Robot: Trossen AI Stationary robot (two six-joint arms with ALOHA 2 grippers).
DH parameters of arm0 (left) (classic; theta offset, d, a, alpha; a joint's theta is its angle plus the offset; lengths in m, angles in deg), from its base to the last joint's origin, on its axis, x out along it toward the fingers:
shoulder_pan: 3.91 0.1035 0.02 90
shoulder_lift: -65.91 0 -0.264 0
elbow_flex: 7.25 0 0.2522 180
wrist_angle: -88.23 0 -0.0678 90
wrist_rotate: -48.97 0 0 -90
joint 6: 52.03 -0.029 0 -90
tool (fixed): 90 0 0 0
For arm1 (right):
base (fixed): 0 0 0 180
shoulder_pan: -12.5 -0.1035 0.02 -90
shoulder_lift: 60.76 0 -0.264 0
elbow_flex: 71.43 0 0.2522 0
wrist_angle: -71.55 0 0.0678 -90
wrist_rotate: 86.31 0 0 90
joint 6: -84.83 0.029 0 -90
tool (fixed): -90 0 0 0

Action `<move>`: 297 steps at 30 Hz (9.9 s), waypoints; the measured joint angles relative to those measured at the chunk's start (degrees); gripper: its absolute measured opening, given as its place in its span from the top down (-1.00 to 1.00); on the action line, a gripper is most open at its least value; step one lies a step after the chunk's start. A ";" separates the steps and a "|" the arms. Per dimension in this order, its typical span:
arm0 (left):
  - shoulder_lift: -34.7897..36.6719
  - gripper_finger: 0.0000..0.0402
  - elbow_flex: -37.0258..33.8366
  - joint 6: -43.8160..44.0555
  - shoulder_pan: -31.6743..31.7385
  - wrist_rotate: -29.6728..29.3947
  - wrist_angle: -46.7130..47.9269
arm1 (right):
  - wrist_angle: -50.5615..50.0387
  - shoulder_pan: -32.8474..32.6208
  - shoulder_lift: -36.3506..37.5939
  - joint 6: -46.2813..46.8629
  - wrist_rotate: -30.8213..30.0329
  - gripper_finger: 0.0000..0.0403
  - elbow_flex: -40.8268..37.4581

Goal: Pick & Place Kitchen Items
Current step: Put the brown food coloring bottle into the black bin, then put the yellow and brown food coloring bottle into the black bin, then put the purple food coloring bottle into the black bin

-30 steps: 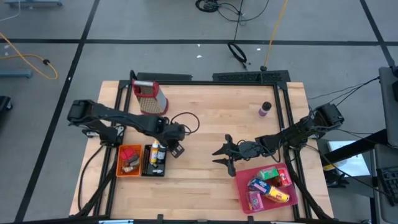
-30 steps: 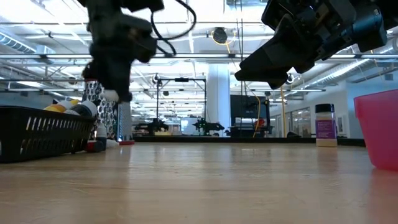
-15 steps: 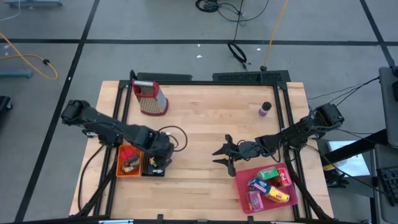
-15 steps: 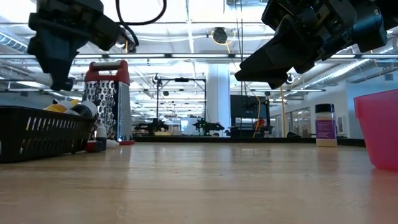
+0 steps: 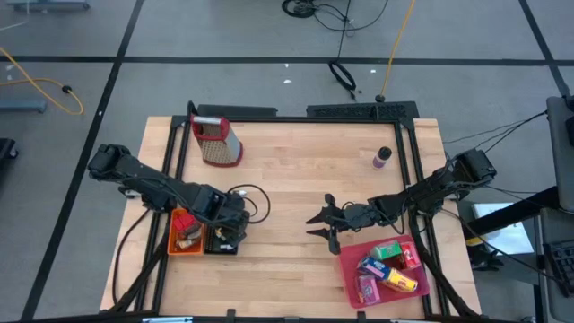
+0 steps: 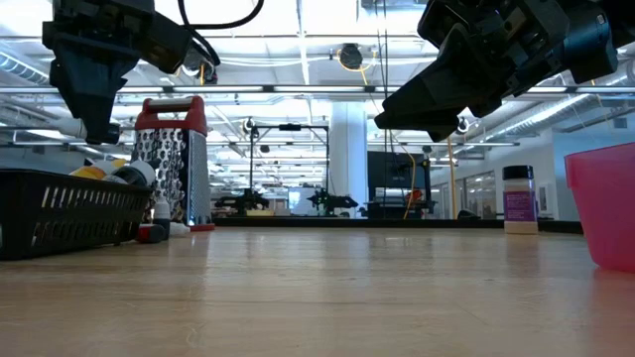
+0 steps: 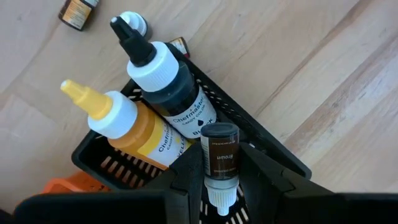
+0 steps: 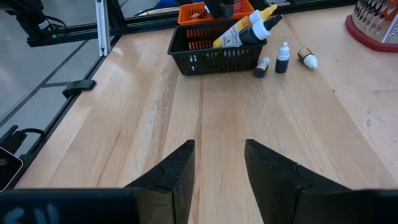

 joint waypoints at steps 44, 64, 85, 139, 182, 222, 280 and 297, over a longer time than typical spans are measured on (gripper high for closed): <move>0.02 -0.08 0.07 -38.95 22.13 -8.02 -0.95 | 0.00 0.00 0.00 0.02 0.00 0.34 -0.02; -12.77 -0.08 0.09 -43.96 25.31 -4.12 -6.46 | -0.24 -0.02 0.00 0.00 0.03 0.34 -0.02; -20.22 -0.07 0.11 -47.49 27.19 -3.53 -7.19 | -0.50 -0.02 0.00 -0.16 0.16 0.34 -0.02; 7.32 0.76 0.00 -32.33 21.23 0.83 0.69 | -1.11 0.02 0.00 -0.20 -1.39 0.34 -0.02; 8.81 0.26 0.00 -17.69 6.16 -4.01 0.60 | -1.75 0.02 0.00 -0.20 -1.31 0.34 -0.02; -10.90 0.32 0.02 -30.17 25.44 3.27 -1.28 | -1.77 0.03 0.00 -0.22 -1.31 0.34 -0.02; -12.74 0.22 -4.07 -23.09 23.03 7.18 -3.83 | -2.19 0.04 0.00 -0.22 -1.31 0.34 -0.02; -12.68 0.80 -4.07 -26.29 23.04 4.90 -8.55 | -2.16 0.04 0.00 -0.22 -1.31 0.34 -0.02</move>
